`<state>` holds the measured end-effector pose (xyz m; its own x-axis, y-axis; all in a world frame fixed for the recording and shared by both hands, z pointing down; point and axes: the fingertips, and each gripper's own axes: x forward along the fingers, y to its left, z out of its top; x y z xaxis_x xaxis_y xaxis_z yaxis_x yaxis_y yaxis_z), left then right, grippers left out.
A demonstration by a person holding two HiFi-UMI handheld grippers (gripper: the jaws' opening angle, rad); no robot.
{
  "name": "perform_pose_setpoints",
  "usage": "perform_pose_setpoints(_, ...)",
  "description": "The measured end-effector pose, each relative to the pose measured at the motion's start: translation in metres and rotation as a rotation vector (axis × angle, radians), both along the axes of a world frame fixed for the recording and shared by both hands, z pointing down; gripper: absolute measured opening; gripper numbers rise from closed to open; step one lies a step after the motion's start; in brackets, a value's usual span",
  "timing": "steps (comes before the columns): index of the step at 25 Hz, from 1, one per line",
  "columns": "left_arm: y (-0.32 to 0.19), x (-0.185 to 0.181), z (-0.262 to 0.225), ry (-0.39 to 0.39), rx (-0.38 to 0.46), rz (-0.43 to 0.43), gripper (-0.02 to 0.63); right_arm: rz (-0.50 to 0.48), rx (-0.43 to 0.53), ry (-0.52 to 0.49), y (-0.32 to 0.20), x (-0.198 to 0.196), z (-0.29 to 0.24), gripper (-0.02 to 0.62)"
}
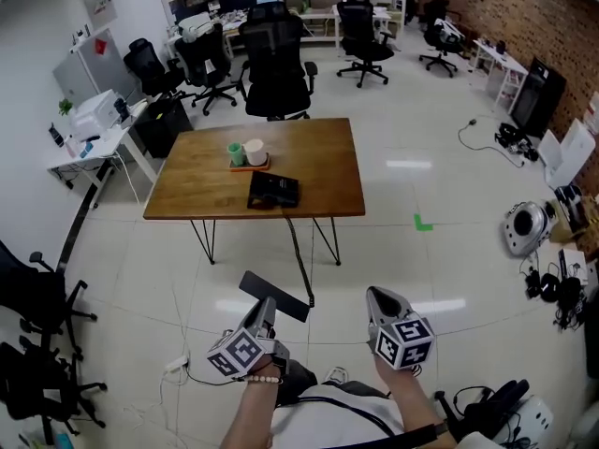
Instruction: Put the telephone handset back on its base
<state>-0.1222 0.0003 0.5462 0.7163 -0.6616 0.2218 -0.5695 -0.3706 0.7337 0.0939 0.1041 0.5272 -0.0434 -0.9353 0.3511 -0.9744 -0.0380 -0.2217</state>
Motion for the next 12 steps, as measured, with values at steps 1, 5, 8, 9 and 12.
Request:
perform_pose_setpoints(1,-0.002,0.004,-0.002,0.002,0.003,-0.002,0.067,-0.001,0.003,-0.002,-0.001,0.004,0.000,0.002)
perform_pose_setpoints(5,-0.013,0.015,-0.004,0.009,0.002,-0.024,0.067,-0.010,-0.002,-0.003,-0.006,0.019,0.003,0.003)
perform_pose_setpoints(8,-0.021,0.019,-0.003,0.004,0.005,-0.035,0.067,-0.011,-0.007,-0.004,-0.012,0.028,0.007,0.002)
perform_pose_setpoints(9,-0.024,0.020,-0.003,0.005,0.006,-0.038,0.067,-0.012,-0.005,-0.005,-0.014,0.029,0.008,0.002)
perform_pose_setpoints(12,-0.031,0.025,-0.002,0.010,0.006,-0.042,0.067,-0.022,-0.003,-0.008,-0.023,0.031,0.009,0.002)
